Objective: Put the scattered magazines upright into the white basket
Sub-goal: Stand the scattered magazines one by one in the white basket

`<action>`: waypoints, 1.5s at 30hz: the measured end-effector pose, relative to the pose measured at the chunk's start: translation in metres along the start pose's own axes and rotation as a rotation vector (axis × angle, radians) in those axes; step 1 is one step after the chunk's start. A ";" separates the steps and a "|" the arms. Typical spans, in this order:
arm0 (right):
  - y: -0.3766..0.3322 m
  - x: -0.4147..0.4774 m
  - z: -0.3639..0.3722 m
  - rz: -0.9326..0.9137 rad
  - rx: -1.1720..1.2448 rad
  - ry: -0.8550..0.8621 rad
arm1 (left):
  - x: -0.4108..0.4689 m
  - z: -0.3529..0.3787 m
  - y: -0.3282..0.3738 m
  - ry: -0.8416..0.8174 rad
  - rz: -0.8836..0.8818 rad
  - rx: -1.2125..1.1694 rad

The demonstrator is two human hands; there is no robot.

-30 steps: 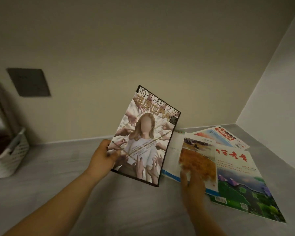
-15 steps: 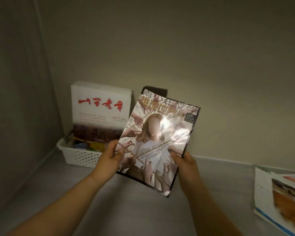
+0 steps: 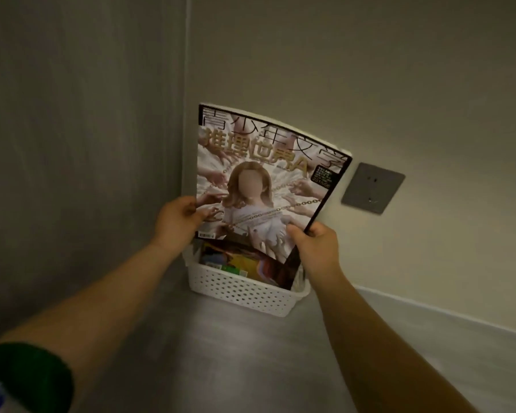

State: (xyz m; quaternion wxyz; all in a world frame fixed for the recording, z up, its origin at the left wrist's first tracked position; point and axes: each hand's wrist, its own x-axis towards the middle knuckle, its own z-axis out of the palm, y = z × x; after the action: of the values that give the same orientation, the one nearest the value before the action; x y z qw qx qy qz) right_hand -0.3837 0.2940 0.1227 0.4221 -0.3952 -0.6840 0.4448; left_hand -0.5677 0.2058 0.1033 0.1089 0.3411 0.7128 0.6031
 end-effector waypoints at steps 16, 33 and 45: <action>0.074 0.023 0.029 0.235 -0.351 -0.004 | 0.025 0.025 -0.058 -0.186 -0.080 0.388; 0.062 0.014 0.045 0.075 -0.192 0.064 | 0.017 0.040 -0.059 -0.130 0.022 0.755; 0.056 -0.005 0.007 0.052 -0.300 0.027 | -0.018 0.038 -0.041 -0.100 0.030 0.485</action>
State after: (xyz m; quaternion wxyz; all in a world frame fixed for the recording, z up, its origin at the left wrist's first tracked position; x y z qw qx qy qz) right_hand -0.3792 0.3037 0.0672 0.3560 -0.4774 -0.7264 0.3431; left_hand -0.5478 0.2227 0.0509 0.0497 0.3973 0.8253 0.3982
